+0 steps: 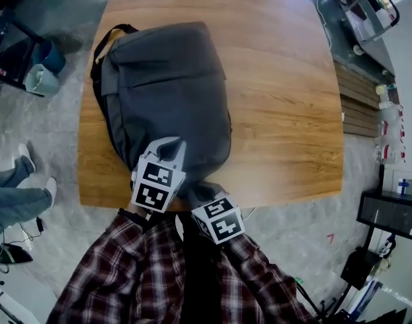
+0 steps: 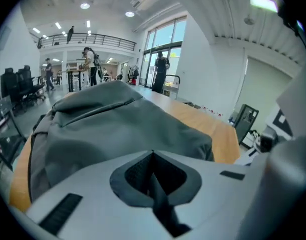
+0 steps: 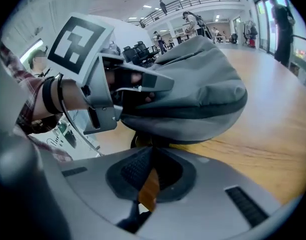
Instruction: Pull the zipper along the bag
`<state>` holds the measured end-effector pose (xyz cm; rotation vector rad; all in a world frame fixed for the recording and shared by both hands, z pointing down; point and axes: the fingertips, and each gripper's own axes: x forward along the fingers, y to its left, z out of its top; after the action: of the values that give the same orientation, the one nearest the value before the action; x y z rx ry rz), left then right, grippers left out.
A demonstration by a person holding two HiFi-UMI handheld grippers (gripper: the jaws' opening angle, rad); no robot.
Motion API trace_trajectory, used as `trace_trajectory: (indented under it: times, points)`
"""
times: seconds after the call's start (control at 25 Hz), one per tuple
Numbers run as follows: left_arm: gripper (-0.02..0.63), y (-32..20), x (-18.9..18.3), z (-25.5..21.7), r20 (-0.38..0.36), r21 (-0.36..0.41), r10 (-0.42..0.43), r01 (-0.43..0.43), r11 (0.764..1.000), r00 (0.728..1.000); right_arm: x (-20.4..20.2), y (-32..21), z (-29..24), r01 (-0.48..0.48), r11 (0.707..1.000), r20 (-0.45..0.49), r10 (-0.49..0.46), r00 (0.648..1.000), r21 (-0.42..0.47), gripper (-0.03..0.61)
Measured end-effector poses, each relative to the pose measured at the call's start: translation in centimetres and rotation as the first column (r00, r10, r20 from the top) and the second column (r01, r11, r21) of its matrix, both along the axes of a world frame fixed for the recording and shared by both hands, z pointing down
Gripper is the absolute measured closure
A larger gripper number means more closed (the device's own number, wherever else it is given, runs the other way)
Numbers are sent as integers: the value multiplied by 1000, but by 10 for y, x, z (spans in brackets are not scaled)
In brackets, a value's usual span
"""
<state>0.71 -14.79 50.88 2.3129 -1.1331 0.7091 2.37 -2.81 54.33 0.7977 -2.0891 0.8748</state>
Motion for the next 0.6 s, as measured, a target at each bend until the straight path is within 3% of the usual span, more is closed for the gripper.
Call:
trace_trajectory:
  times: [0.16,0.28,0.6]
  points:
    - [604,8,3,0,55,83,59,-63,995,997,23,1,1,47,998,-85,-43,995,40,568]
    - [604,8,2,1,52,87,68,-72,994,996,50,-7,0,49,997,-124,-41,991,65,568]
    - [604,10,2,0,49,103,102,-106,989,994,93,-42,-4,168,971,-277,-117,954,167,568]
